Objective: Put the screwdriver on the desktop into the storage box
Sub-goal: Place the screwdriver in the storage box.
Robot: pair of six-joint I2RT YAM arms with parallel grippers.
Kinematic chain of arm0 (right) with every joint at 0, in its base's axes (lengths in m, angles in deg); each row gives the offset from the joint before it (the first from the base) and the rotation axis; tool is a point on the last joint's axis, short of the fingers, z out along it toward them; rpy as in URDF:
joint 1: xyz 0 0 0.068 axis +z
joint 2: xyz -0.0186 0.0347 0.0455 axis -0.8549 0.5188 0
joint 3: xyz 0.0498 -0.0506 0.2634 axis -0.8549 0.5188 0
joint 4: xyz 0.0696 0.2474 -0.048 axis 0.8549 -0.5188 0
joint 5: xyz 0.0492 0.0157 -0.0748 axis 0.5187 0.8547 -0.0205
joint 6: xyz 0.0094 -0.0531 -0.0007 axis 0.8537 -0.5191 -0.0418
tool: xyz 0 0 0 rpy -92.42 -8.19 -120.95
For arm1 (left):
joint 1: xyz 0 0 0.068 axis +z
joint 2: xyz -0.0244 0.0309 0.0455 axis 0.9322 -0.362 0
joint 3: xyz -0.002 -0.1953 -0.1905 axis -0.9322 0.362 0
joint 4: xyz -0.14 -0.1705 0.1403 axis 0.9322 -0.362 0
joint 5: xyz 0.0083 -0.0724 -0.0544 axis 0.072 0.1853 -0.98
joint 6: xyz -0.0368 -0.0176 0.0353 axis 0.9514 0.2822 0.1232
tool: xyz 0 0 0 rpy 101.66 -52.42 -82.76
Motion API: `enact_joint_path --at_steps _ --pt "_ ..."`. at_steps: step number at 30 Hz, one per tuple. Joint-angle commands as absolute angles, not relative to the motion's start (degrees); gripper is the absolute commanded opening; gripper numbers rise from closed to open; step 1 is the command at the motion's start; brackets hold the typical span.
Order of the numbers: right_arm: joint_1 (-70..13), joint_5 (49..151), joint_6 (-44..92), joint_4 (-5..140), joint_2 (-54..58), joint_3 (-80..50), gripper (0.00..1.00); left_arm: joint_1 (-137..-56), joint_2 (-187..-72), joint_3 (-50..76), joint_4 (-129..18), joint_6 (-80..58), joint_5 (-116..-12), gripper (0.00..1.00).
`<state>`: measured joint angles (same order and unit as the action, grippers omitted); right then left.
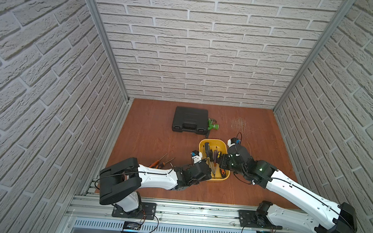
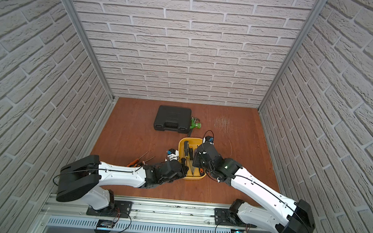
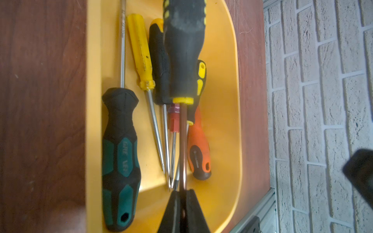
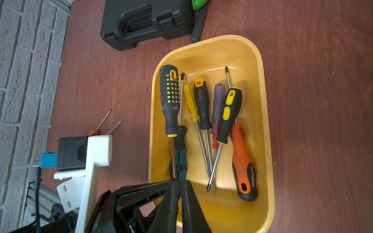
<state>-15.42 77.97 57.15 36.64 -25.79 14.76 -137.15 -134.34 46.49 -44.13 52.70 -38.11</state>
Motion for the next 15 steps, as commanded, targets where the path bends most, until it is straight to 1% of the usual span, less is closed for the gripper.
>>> enact_joint_path --at_steps 1,7,11,15 --pt "-15.3 76.8 56.3 36.6 -26.7 13.8 0.13 -136.9 -134.8 45.4 -42.4 52.1 -38.0 0.01" --pt "-15.3 76.8 56.2 36.4 -26.5 13.4 0.13 -136.8 -134.4 45.5 -42.8 52.3 -37.8 0.3" --pt "-15.3 76.5 56.0 36.2 -26.4 13.2 0.13 -136.8 -134.2 45.4 -42.7 51.8 -38.0 0.43" --pt "-15.3 76.5 55.6 35.7 -26.3 12.6 0.13 -136.8 -132.6 44.1 -44.5 49.2 -38.1 0.49"
